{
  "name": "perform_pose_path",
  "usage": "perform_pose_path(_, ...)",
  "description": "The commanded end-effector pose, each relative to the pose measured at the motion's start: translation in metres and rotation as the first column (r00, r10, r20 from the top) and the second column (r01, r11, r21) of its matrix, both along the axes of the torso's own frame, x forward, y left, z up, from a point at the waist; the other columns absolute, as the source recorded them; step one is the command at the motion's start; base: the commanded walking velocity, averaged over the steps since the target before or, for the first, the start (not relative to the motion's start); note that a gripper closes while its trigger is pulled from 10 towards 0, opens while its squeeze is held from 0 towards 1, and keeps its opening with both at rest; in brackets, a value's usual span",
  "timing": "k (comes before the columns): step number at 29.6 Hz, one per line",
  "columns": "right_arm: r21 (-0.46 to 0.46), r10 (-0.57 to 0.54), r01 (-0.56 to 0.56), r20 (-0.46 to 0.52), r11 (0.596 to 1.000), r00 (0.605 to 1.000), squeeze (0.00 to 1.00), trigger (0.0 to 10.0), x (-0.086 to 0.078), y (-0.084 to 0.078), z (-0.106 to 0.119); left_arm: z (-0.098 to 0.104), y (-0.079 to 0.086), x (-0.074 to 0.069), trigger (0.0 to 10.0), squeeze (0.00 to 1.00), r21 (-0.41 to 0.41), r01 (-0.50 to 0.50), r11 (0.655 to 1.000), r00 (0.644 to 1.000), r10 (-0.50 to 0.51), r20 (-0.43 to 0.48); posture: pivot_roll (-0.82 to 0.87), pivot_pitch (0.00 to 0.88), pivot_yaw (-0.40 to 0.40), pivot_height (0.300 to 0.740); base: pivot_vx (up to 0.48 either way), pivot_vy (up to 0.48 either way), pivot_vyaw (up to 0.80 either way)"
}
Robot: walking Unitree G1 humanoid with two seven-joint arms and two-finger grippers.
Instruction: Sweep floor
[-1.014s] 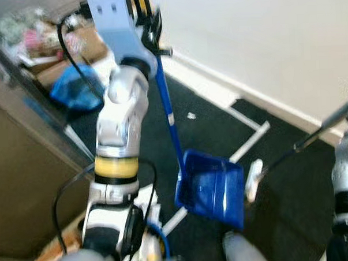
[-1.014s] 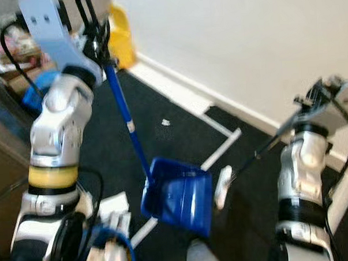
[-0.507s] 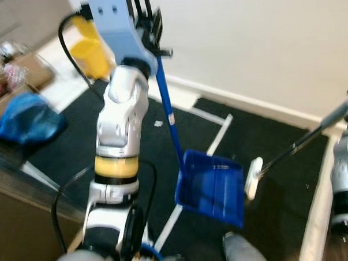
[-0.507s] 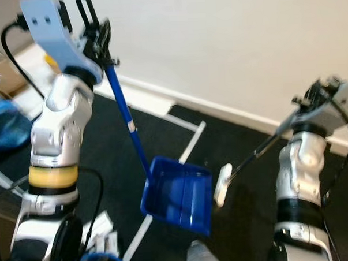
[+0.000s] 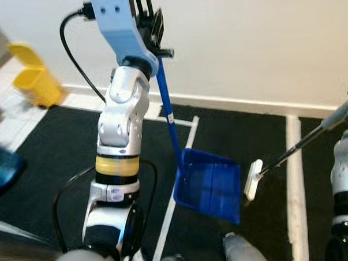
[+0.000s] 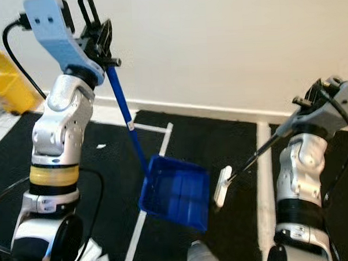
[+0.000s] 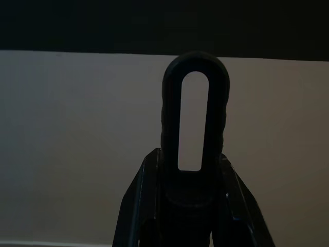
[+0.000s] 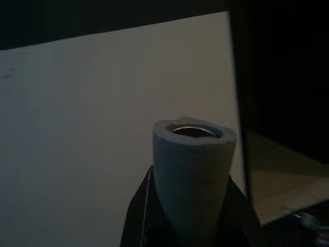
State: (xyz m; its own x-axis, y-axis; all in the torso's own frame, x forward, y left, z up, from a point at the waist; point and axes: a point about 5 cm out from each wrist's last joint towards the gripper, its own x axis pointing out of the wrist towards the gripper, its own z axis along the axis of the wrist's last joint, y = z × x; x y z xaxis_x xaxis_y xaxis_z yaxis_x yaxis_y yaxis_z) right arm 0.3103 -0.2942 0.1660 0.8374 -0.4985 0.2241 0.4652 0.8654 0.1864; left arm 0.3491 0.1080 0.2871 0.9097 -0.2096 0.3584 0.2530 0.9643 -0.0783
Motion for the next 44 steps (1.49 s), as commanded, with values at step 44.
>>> perform_pose_path(44, -0.011, 0.009, -0.009, 0.017, 1.000, 1.000, 0.00, 10.0, 0.0010, 0.0022, 0.0031, 0.0010, 0.0008, -0.0005, 10.0, 0.00, 0.010, -0.005, 1.000, 1.000, 0.005, 0.019, -0.12, 0.030, 0.108, 0.740, 0.000, 0.000, -0.76)
